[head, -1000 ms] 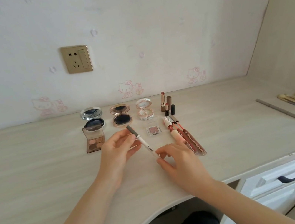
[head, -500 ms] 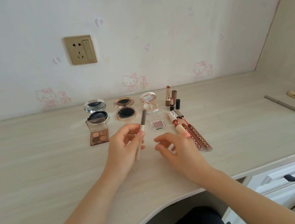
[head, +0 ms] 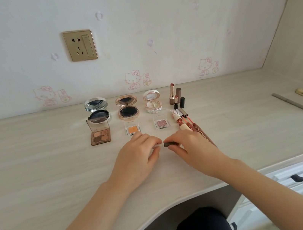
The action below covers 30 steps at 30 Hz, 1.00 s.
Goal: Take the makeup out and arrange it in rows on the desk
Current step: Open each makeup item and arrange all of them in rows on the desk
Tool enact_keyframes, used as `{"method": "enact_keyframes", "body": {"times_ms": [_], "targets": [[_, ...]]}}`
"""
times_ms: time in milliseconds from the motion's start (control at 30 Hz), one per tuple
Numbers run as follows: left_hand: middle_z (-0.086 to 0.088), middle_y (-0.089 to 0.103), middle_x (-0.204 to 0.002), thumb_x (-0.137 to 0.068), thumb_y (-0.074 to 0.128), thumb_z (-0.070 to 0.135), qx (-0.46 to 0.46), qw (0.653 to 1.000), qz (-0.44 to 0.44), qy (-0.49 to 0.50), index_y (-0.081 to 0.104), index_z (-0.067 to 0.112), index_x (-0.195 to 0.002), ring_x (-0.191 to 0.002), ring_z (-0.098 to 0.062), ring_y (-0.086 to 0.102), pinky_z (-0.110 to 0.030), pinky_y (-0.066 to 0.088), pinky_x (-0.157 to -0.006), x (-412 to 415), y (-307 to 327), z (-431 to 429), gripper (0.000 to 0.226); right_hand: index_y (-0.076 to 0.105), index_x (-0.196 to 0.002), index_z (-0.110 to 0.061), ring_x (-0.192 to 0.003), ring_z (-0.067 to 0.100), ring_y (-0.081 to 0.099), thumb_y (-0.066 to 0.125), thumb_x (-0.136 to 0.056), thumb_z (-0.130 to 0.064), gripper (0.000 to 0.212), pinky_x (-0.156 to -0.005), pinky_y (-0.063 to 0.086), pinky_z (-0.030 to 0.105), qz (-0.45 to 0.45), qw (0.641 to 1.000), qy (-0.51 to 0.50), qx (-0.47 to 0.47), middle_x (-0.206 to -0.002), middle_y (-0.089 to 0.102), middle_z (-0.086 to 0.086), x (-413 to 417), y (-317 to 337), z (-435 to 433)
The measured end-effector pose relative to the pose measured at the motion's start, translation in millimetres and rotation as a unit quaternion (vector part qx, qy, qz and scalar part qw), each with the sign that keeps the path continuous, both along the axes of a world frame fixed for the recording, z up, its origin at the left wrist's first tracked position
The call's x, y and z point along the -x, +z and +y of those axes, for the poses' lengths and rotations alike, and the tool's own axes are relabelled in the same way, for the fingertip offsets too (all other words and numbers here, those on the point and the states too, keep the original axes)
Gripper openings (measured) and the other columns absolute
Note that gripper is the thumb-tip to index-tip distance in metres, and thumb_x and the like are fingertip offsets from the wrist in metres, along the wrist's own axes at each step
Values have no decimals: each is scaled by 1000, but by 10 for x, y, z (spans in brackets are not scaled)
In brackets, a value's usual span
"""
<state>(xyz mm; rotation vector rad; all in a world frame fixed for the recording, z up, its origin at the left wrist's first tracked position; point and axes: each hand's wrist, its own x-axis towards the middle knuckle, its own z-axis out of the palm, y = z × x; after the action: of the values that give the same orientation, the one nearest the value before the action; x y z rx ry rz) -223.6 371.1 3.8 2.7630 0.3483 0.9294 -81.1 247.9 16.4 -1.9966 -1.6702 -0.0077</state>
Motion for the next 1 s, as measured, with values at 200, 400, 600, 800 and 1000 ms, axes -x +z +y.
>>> {"method": "enact_keyframes", "body": {"times_ms": [200, 400, 600, 800, 1000], "targets": [[6, 61, -82, -96, 36, 45, -109, 990, 76, 44, 63, 22, -99, -78, -14, 60, -33, 45, -49, 27, 14, -44, 36, 70, -107, -9, -87, 26, 58, 55, -96, -16, 20, -72, 51, 38, -85, 995, 14, -55, -90, 66, 8, 123, -67, -15], [6, 64, -76, -94, 18, 56, -122, 984, 119, 60, 49, 28, -101, -61, -21, 62, -29, 34, -44, 38, 2, -16, 42, 69, -104, -3, -77, 26, 57, 62, -88, 3, 19, -67, 51, 37, -101, 991, 50, -75, -88, 63, 10, 90, -121, -22], [3, 65, -77, -91, 5, 61, -127, 978, 144, 81, 42, 30, -98, -65, -25, 62, -31, 37, -48, 17, -54, -1, 48, 68, -108, -2, -81, 27, 58, 61, -85, 7, 26, -69, 52, 35, -118, 987, 68, -80, -92, 64, 10, 77, -138, -35], [0, 64, -73, -85, 1, 66, -111, 977, 155, 98, 40, 30, -95, -66, -28, 60, -31, 30, -50, -4, -93, 3, 55, 68, -106, -3, -81, 25, 56, 64, -82, 6, 26, -70, 50, 34, -132, 986, 62, -79, -90, 64, 9, 77, -173, -21], [0, 59, -63, -79, 0, 73, -102, 975, 154, 121, 31, 29, -80, -61, -27, 59, -29, 27, -48, -17, -96, 65, 54, 69, -104, -4, -82, 24, 57, 64, -84, 2, 21, -71, 49, 31, -121, 988, 58, -81, -90, 65, 8, 71, -181, -33]]}}
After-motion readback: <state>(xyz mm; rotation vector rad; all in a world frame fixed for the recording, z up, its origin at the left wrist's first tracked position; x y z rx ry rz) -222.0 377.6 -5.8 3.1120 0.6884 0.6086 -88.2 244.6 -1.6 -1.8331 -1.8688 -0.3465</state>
